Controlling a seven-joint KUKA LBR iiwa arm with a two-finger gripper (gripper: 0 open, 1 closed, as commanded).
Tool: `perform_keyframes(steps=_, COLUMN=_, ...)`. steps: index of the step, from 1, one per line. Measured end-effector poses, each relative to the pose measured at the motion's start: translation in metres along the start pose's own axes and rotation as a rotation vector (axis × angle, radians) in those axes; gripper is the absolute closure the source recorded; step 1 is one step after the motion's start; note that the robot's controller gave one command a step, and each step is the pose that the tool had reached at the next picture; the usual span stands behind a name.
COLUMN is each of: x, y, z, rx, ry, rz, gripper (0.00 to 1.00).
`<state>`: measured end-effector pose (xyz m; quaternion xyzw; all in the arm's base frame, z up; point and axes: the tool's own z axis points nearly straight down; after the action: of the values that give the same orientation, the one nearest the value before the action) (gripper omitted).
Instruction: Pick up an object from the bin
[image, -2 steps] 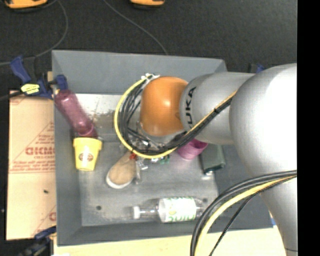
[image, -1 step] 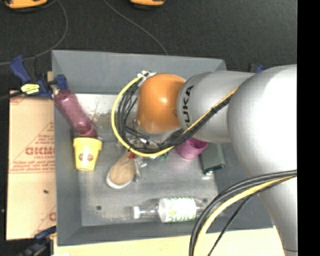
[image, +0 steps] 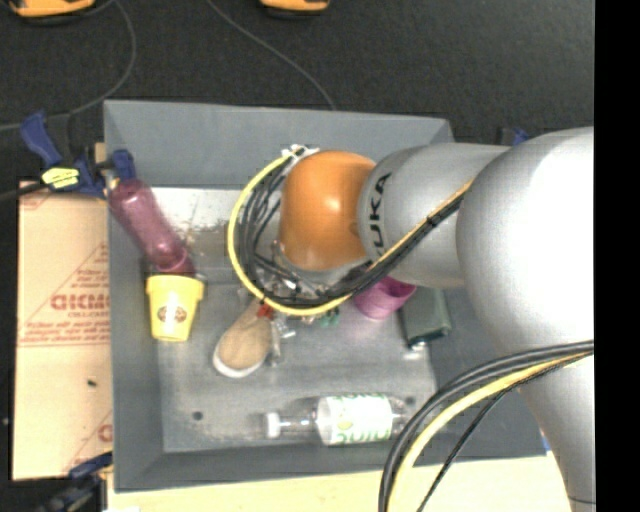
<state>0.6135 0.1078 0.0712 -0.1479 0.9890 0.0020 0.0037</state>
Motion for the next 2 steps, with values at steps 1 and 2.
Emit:
perform_keyframes(steps=1, x=-0.0078, y=0.0023, z=-0.0006, rx=0.004, ry=-0.006, rz=-0.058, gripper=1.00)
perform_keyframes(steps=2, x=-0.0078, y=0.0024, z=-0.0006, rx=0.004, ry=-0.006, rz=-0.058, gripper=1.00)
